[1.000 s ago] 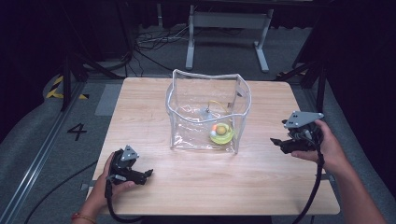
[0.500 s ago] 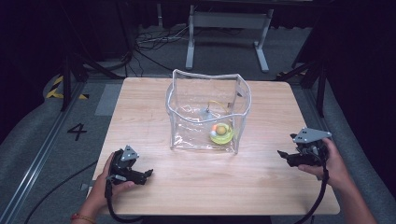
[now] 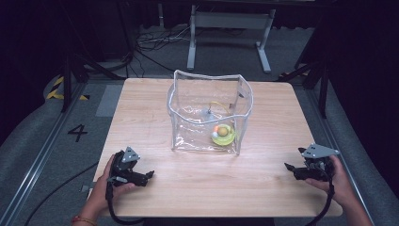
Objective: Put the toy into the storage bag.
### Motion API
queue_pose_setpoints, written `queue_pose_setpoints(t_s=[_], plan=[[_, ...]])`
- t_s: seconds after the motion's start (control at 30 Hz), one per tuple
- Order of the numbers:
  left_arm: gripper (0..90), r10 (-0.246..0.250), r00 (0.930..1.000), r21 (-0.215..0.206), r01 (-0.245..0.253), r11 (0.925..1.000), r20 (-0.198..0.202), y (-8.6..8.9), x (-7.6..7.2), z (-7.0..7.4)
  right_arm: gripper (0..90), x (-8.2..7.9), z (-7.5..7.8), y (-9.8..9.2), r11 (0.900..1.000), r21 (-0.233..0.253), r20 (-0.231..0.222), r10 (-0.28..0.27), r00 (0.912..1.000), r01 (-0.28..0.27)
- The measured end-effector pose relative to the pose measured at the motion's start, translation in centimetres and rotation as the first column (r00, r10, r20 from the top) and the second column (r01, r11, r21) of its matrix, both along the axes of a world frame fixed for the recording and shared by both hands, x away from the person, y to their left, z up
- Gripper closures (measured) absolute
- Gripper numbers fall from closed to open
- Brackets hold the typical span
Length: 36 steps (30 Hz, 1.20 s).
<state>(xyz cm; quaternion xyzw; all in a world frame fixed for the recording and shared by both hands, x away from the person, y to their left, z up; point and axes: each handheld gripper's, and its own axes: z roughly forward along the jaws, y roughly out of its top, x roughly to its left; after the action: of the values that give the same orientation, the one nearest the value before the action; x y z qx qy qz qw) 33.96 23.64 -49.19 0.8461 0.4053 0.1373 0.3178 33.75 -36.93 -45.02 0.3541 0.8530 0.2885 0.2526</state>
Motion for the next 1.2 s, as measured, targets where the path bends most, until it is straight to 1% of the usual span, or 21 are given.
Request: queue_pose_setpoints(t_s=[0.07, 0.13, 0.2, 0.27, 0.3, 0.33, 0.4, 0.47, 0.53, 0.6, 0.63, 0.67, 0.77, 0.8, 1.0, 1.03, 1.07, 1.1, 1.13, 1.17, 1.2], plan=[[0.2, 0.000, 1.0000, 0.000, 0.000, 1.0000, 0.000, 0.0, 0.0, 0.0, 20.7, -0.3, -0.5, -0.5, 1.000, 0.014, -0.006, -0.005, 1.0000, 0.005], [0.2, 0.008, 1.0000, 0.005, -0.008, 1.0000, 0.002, 0.0, -0.1, 0.0, 20.6, -0.9, -1.2, -1.2, 0.999, 0.035, 0.005, -0.018, 0.9998, 0.017], [0.2, 0.017, 0.9997, 0.011, -0.017, 0.9998, 0.018, 0.0, -0.1, 0.0, 20.1, -1.6, -2.1, -1.9, 0.997, 0.065, -0.004, -0.027, 0.9996, 0.027], [0.2, 0.020, 0.9996, 0.008, -0.020, 0.9998, 0.018, 0.0, -0.1, 0.0, 19.8, -2.1, -2.9, -2.5, 0.996, 0.073, -0.011, -0.046, 0.9989, 0.047], [0.2, 0.021, 0.9996, 0.009, -0.021, 0.9997, 0.017, 0.0, -0.1, 0.0, 19.4, -2.2, -3.3, -2.7, 0.996, 0.071, -0.012, -0.045, 0.9989, 0.046], [0.2, 0.027, 0.9996, 0.002, -0.027, 0.9996, 0.009, -0.1, -0.2, 0.0, 18.9, -2.3, -3.6, -2.9, 0.995, 0.079, -0.014, -0.051, 0.9986, 0.052], [0.2, 0.033, 0.9995, -0.001, -0.033, 0.9995, 0.005, -0.1, -0.3, 0.0, 18.5, -2.4, -4.1, -3.6, 0.988, 0.131, -0.019, -0.081, 0.9965, 0.083], [0.2, 0.035, 0.9994, -0.002, -0.035, 0.9994, 0.004, -0.1, -0.3, 0.0, 16.9, -2.3, -4.5, -3.9, 0.979, 0.168, -0.018, -0.117, 0.9930, 0.118], [0.1, 0.041, 0.9992, 0.001, -0.041, 0.9992, 0.003, -0.1, -0.3, 0.0, 15.4, -2.2, -4.5, -4.1, 0.974, 0.174, -0.035, -0.139, 0.9897, 0.143], [0.1, 0.051, 0.9987, 0.008, -0.051, 0.9987, 0.002, -0.1, -0.4, 0.0, 15.3, -2.0, -4.5, -4.2, 0.970, 0.191, -0.060, -0.143, 0.9880, 0.152], [0.1, 0.050, 0.9987, 0.009, -0.050, 0.9987, 0.008, -0.1, -0.4, 0.0, 15.1, -1.9, -4.6, -4.3, 0.969, 0.193, -0.063, -0.143, 0.9877, 0.153], [0.0, 0.050, 0.9987, 0.010, -0.050, 0.9987, 0.008, -0.1, -0.4, 0.0, 14.7, -1.7, -4.6, -4.4, 0.961, 0.218, -0.102, -0.150, 0.9834, 0.169], [0.0, 0.051, 0.9987, 0.010, -0.051, 0.9987, 0.008, -0.1, -0.4, 0.0, 14.5, -1.6, -4.6, -4.4, 0.959, 0.217, -0.104, -0.161, 0.9814, 0.181], [0.0, 0.051, 0.9987, 0.010, -0.051, 0.9987, 0.008, -0.1, -0.4, 0.0, 14.0, -1.7, -4.6, -4.2, 0.956, 0.216, -0.103, -0.180, 0.9783, 0.198], [0.0, 0.050, 0.9987, 0.011, -0.050, 0.9987, 0.008, -0.1, -0.4, 0.0, 11.5, -1.7, -4.6, -4.2, 0.953, 0.214, -0.108, -0.197, 0.9745, 0.216], [0.0, 0.051, 0.9987, 0.011, -0.051, 0.9986, 0.008, -0.1, -0.4, 0.0, 5.9, -1.6, -4.7, -4.2, 0.950, 0.208, -0.112, -0.214, 0.9705, 0.233], [0.0, 0.050, 0.9987, 0.011, -0.050, 0.9987, 0.008, -0.1, -0.4, 0.0, 5.9, -1.6, -4.7, -4.2, 0.950, 0.208, -0.112, -0.214, 0.9705, 0.233], [0.0, 0.051, 0.9987, 0.011, -0.051, 0.9986, 0.008, -0.1, -0.4, 0.0, 2.8, -1.5, -4.7, -4.1, 0.945, 0.202, -0.122, -0.234, 0.9645, 0.255], [0.0, 0.050, 0.9987, 0.011, -0.050, 0.9987, 0.008, -0.1, -0.4, 0.0, 0.3, -1.4, -4.7, -4.1, 0.943, 0.197, -0.129, -0.247, 0.9604, 0.269], [0.0, 0.051, 0.9987, 0.011, -0.051, 0.9987, 0.008, -0.1, -0.4, 0.0, 0.2, -1.3, -4.8, -4.1, 0.941, 0.195, -0.134, -0.255, 0.9578, 0.277], [0.0, 0.051, 0.9987, 0.011, -0.051, 0.9987, 0.008, -0.1, -0.4, 0.0, 0.2, -1.3, -4.7, -4.1, 0.941, 0.195, -0.133, -0.255, 0.9577, 0.278]])
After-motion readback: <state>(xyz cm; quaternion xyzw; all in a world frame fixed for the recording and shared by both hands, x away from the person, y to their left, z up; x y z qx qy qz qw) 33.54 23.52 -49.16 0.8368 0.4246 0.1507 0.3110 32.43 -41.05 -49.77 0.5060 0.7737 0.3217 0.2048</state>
